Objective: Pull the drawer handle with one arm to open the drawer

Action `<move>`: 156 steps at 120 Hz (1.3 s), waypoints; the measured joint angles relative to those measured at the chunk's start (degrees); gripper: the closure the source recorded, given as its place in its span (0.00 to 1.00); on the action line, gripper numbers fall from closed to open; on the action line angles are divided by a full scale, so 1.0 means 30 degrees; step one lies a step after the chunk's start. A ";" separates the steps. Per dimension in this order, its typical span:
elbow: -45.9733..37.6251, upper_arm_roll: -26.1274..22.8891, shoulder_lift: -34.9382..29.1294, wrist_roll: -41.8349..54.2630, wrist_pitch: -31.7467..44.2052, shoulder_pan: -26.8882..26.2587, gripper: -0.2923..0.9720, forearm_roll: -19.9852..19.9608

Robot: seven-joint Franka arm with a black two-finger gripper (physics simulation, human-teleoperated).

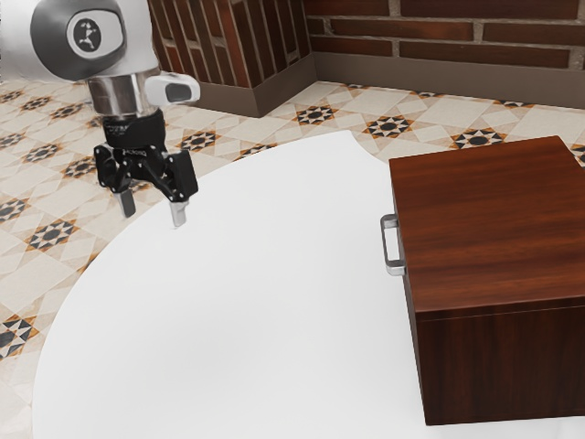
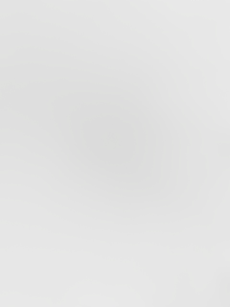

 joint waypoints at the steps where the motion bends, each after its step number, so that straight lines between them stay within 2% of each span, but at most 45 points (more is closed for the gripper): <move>1: -0.0005 0.0015 0.0001 -0.0002 0.0170 -0.0013 0.23 -0.0037; 24: -0.0045 0.0141 0.0068 -0.0047 0.2655 0.0642 0.23 -0.0821; 37: 0.0064 0.0121 0.0382 -0.0138 0.3217 0.1602 0.23 -0.1913; 52: 0.0679 0.0015 0.0434 -0.0453 0.3373 0.1804 0.23 -0.2404; 65: 0.1433 0.0192 -0.2478 -0.1000 0.3141 0.1423 0.23 -0.2777; 72: 0.1429 0.0185 -0.3132 -0.1320 0.3232 0.1673 0.23 -0.3321; 96: 0.0068 0.0172 -0.1247 -0.2760 0.5172 0.2621 0.23 -0.5014; 109: -0.0428 0.0175 -0.0440 -0.3396 0.6317 0.2324 0.23 -0.6179; 122: -0.1092 0.0147 -0.0311 -0.3931 0.7264 0.1679 0.23 -0.7483; 138: -0.2379 0.0132 -0.0331 -0.4436 0.7933 0.1679 0.23 -0.8863; 156: -0.3985 0.0104 -0.0749 -0.4879 0.9041 0.1786 0.24 -0.9644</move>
